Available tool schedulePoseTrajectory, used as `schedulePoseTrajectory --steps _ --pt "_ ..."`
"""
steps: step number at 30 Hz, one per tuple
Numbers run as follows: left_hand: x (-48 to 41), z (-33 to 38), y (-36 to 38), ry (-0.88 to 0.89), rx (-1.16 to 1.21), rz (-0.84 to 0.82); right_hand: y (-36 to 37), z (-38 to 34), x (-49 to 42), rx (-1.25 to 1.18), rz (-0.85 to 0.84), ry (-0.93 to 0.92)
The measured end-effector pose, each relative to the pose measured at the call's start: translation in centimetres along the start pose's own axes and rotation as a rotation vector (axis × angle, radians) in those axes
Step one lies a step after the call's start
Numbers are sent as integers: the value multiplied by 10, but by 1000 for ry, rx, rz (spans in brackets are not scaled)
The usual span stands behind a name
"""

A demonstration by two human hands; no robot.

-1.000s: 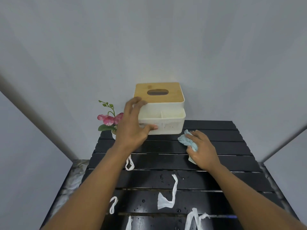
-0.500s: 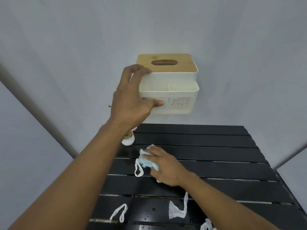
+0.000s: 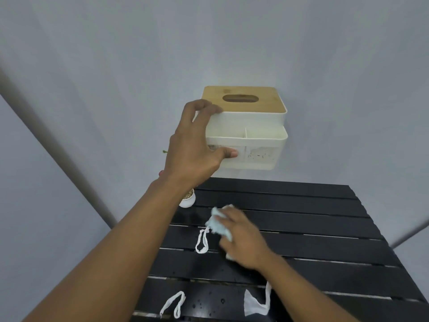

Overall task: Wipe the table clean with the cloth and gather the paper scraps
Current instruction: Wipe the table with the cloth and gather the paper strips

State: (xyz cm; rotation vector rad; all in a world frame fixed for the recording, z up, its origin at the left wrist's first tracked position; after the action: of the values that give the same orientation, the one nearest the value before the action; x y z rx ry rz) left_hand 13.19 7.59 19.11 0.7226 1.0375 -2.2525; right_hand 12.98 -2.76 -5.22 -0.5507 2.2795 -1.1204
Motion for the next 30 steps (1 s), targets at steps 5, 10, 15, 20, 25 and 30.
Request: schedulePoseTrajectory --steps 5,10,15,20,25,30 --pt "0 3 4 19 17 -20 -29 40 -2 6 151 158" --pt "2 -1 5 13 16 -10 -45 91 -53 147 205 315" --pt "1 -5 4 18 11 13 5 26 -78 88 74 91" --pt "4 -8 7 4 31 19 12 -3 -35 -72 -68 -69" --pt "20 -15 17 -23 75 21 -36 27 25 -98 32 78" --pt "61 -30 56 -71 61 -69 -110 108 75 96 395 485"
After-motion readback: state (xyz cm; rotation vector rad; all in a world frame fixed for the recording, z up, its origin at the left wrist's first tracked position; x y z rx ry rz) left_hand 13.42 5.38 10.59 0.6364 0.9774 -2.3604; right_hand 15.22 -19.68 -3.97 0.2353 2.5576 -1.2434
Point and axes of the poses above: each hand's wrist, its own x-axis away from the middle knuckle, its own y-axis out of the palm, z = x × y, the point moved 10 cm from there along -x, towards the middle knuckle, and after that the axes turned 10 degrees about z, right-handed, at the moved point
